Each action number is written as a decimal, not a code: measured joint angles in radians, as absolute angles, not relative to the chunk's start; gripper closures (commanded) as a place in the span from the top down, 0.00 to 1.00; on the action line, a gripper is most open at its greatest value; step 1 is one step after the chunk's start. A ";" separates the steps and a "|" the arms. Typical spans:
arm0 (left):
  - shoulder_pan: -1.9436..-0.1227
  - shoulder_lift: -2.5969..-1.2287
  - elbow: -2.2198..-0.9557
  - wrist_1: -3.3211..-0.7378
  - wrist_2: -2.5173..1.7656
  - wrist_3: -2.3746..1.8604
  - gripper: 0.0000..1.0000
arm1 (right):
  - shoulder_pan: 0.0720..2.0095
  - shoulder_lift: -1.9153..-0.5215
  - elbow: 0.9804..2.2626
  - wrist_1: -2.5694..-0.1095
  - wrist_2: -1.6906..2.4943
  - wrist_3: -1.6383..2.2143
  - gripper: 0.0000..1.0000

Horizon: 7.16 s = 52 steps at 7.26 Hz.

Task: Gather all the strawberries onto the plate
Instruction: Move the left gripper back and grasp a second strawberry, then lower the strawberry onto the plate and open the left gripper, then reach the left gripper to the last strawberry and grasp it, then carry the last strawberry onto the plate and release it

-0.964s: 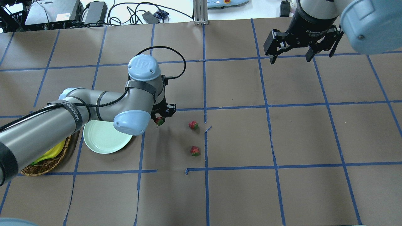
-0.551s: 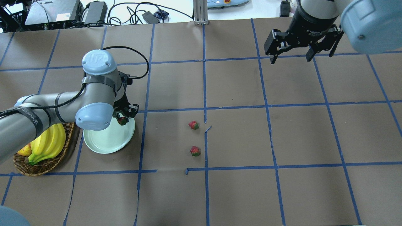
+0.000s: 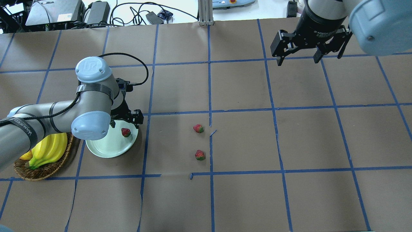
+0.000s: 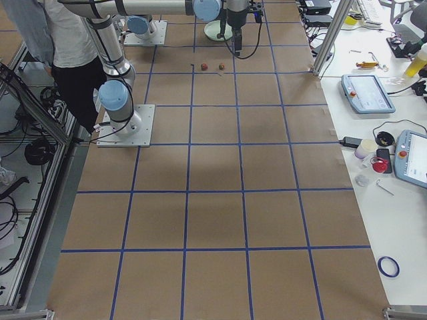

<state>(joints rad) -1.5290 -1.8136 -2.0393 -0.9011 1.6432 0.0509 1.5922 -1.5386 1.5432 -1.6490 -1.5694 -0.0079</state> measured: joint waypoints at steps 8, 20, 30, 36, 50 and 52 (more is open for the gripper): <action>-1.879 -1.991 -1.950 -0.711 1.506 -0.524 0.55 | 1.593 -1.538 1.556 -1.650 -1.569 -0.008 1.00; -1.516 -1.868 -2.029 -0.793 1.670 0.090 0.12 | 1.592 -1.538 1.551 -1.669 -1.570 -0.012 1.00; -1.739 -1.783 -2.039 -0.900 1.585 -0.188 0.95 | 1.592 -1.539 1.565 -1.669 -1.571 -0.011 1.00; -2.005 -1.880 -2.066 -0.807 1.526 -0.630 0.48 | 1.592 -1.537 1.566 -1.668 -1.570 -0.010 1.00; -1.363 -1.750 -2.155 -0.890 1.643 0.294 1.00 | 1.592 -1.538 1.565 -1.669 -1.569 -0.010 1.00; -1.361 -1.741 -2.155 -0.888 1.640 0.310 1.00 | 1.592 -1.539 1.565 -1.669 -1.569 -0.011 1.00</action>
<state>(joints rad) -1.3614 -1.7406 -2.1553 -0.8879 1.6402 0.3102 1.5923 -1.5386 1.5647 -1.6689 -1.5693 -0.0106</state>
